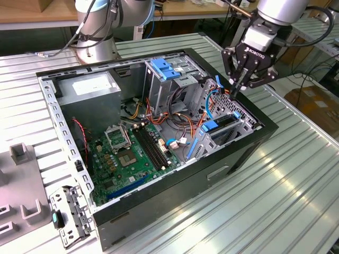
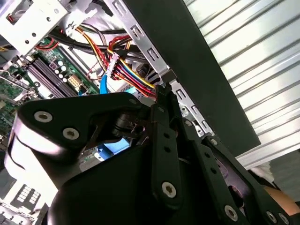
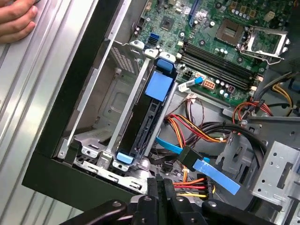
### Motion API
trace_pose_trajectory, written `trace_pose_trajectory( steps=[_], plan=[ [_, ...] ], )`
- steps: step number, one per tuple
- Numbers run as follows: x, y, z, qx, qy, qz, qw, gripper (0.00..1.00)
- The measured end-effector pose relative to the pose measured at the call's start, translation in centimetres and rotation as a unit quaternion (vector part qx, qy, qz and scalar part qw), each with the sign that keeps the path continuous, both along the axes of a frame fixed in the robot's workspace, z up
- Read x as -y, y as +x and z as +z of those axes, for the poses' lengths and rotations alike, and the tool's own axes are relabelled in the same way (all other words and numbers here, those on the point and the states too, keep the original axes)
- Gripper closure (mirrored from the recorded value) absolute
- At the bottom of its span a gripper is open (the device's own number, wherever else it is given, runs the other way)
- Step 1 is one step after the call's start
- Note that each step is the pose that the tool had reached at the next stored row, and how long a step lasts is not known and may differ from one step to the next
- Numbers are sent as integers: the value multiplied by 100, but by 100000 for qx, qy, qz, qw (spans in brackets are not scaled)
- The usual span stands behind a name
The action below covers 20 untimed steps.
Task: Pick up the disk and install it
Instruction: 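Insert the first disk wire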
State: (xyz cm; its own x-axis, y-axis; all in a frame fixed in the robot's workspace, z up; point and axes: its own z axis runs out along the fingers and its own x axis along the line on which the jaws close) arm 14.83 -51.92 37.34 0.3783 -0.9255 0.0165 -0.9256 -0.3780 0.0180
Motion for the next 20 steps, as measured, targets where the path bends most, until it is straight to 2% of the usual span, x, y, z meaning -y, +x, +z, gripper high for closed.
trace_pose_trajectory(
  steps=[2, 4, 7, 12, 14, 16, 17, 20],
  plan=[
    [0, -2, -4, 0, -9, -3015, 99955, 84],
    [0, -1, -8, 0, 2, -4638, 99892, 84],
    [0, -1, -16, 1, 4, -7611, 99710, 84],
    [0, -55, -21, 3, 5, -8591, 99630, 84],
    [0, -56, -30, 2, -4, -11180, 99373, 84],
    [0, -56, -39, 2, 1, -12993, 99152, 84],
    [0, -58, -42, 2, 0, -13224, 99122, 84],
    [0, -116, -51, -2, 1, -13386, 99100, 84]
  ],
)
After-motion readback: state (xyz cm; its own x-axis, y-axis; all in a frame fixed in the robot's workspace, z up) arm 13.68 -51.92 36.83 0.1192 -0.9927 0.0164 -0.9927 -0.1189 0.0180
